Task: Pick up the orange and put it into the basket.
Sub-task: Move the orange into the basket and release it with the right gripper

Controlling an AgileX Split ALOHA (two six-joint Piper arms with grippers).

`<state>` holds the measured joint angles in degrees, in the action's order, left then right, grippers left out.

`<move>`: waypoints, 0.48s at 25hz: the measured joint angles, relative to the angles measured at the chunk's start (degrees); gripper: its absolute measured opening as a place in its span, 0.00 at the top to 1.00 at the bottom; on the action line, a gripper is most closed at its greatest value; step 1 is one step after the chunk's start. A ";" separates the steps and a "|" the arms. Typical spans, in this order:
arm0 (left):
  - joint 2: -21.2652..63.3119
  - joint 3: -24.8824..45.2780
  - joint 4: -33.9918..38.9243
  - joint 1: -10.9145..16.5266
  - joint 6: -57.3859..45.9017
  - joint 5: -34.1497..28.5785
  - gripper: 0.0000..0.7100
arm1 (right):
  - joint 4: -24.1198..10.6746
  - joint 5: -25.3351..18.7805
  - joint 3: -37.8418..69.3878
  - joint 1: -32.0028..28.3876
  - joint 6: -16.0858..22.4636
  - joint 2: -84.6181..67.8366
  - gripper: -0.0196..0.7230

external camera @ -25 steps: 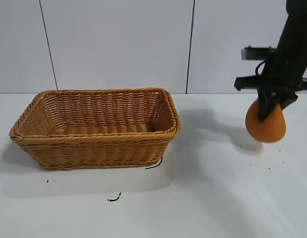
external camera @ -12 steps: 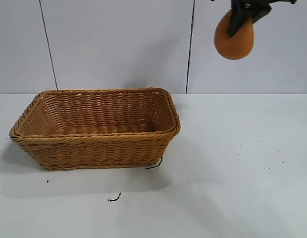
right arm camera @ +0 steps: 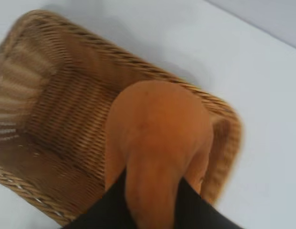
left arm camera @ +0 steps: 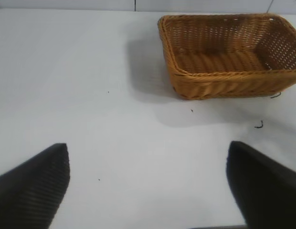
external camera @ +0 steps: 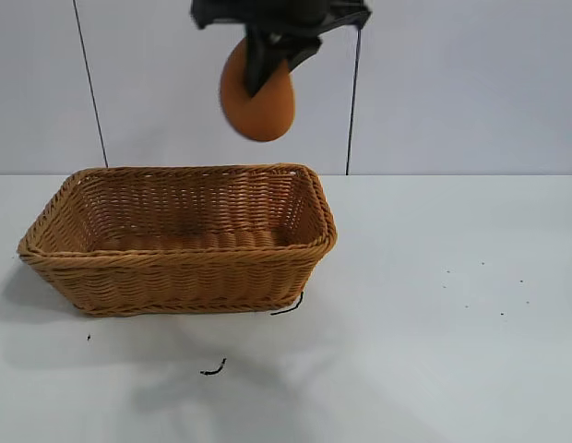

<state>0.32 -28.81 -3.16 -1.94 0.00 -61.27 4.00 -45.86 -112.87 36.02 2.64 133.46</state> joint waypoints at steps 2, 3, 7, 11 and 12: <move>0.00 0.00 0.00 0.00 0.00 0.00 0.10 | -0.05 -0.01 0.05 0.00 0.56 1.81 0.89; 0.00 0.00 0.00 0.00 0.00 0.00 0.10 | 0.03 -0.14 0.11 0.00 0.70 2.19 0.89; 0.00 0.00 0.00 0.00 0.00 0.00 0.10 | 0.27 -0.76 -0.96 0.00 0.81 2.37 0.87; 0.00 0.00 0.00 0.00 0.00 0.00 0.10 | 0.27 -4.13 -4.47 0.00 0.86 2.37 0.44; 0.00 0.00 0.00 0.00 0.00 0.00 0.10 | 0.27 -4.83 -5.87 0.00 0.86 2.37 0.29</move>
<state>0.32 -28.81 -3.16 -1.94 0.00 -61.27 4.27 -50.69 -118.74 36.02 3.50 135.82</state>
